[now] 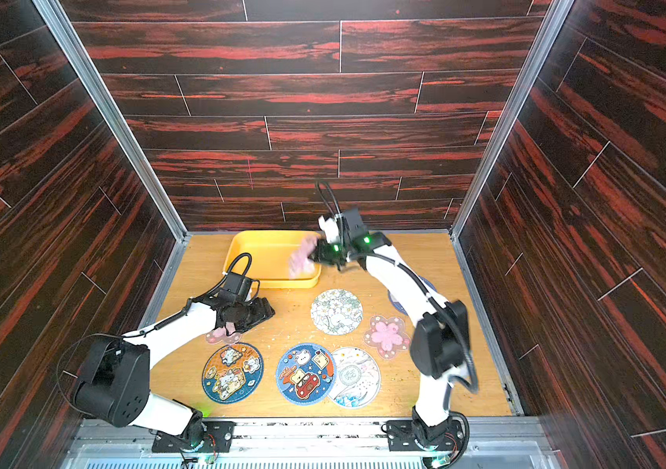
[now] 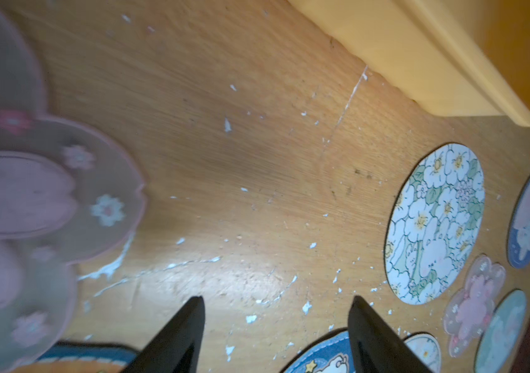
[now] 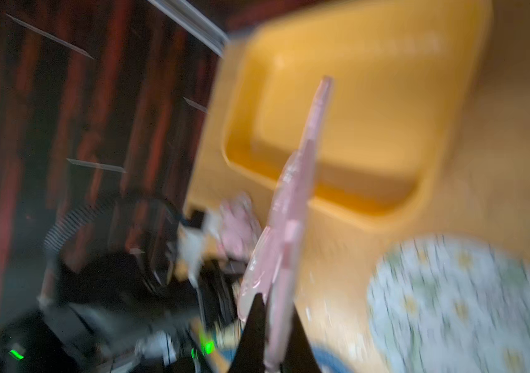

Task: Put the coasters into the storage box
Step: Place the coaster in the storage box.

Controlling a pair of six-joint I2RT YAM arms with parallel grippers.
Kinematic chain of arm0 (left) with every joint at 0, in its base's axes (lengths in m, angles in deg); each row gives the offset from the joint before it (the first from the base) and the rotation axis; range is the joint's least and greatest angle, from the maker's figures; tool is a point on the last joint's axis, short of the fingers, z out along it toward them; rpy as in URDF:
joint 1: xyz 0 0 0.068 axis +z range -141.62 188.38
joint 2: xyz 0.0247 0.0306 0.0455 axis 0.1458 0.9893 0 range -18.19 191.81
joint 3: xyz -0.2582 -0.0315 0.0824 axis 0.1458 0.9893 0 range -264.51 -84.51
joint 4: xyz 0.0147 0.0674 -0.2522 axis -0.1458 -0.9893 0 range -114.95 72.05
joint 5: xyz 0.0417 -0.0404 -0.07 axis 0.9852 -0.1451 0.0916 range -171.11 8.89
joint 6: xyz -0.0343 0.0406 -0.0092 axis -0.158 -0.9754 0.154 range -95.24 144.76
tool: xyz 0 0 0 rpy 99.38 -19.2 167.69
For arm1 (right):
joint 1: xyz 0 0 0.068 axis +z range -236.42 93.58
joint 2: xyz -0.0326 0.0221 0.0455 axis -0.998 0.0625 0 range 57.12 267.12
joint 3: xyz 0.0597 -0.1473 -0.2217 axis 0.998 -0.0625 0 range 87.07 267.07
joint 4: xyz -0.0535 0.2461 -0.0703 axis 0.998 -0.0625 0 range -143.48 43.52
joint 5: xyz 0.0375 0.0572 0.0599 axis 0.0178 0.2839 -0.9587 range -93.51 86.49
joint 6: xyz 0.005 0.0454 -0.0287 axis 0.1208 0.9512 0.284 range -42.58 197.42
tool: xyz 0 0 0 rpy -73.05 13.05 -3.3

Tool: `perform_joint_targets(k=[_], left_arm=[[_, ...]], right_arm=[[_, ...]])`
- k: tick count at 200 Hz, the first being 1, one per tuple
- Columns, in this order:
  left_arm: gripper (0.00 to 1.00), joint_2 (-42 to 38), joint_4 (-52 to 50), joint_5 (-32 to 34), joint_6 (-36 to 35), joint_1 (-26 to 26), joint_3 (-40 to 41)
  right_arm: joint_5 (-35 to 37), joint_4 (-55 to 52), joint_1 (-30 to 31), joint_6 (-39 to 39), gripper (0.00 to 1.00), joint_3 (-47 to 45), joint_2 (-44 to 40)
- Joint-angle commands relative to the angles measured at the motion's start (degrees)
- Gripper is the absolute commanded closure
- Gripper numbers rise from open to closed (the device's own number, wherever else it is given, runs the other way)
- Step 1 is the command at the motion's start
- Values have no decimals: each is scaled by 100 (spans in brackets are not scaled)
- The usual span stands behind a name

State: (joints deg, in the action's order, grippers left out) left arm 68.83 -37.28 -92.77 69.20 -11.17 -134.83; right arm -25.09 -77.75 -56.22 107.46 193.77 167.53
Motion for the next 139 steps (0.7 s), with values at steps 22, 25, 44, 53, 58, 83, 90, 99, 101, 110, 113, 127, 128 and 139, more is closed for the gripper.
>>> perform_joint_targets(k=[22, 25, 44, 53, 58, 83, 90, 99, 101, 110, 113, 127, 128, 139], left_arm=[[27, 187, 633, -377, 95, 4, 146], [27, 207, 658, -387, 98, 4, 146], [27, 301, 745, -423, 121, 3, 138], [27, 345, 777, -448, 117, 3, 129], [27, 359, 780, -446, 111, 4, 122], [26, 468, 799, -469, 98, 8, 95], [26, 501, 822, -477, 98, 8, 94], [26, 548, 843, -490, 102, 4, 85], [26, 551, 843, -496, 100, 4, 84], [26, 604, 863, -519, 114, 6, 77], [26, 612, 864, -523, 111, 4, 64], [26, 665, 863, -535, 108, 11, 24], [26, 675, 862, -537, 104, 12, 19], [26, 709, 852, -545, 93, 2, -11]], right_arm=[[-417, 170, 28, 102, 100, 1510, 1668], [-431, 177, 30, 112, 100, 1625, 1771], [-530, 188, 24, 112, 100, 2287, 2374], [-556, 148, 26, 88, 100, 2596, 2639], [-553, 103, 30, 82, 100, 2775, 2783], [-590, -190, 29, 88, 100, 3651, 3491], [-624, -301, 30, 121, 100, 3870, 3681], [-653, -414, 30, 171, 100, 4076, 3895], [-658, -428, 30, 187, 100, 4113, 3934], [-693, -490, 30, 251, 100, 4187, 4069], [-691, -497, 30, 275, 100, 4184, 4109], [-648, -547, 30, 327, 100, 4122, 4205], [-647, -551, 30, 327, 100, 4122, 4206], [-592, -569, 30, 325, 100, 4048, 4239]])
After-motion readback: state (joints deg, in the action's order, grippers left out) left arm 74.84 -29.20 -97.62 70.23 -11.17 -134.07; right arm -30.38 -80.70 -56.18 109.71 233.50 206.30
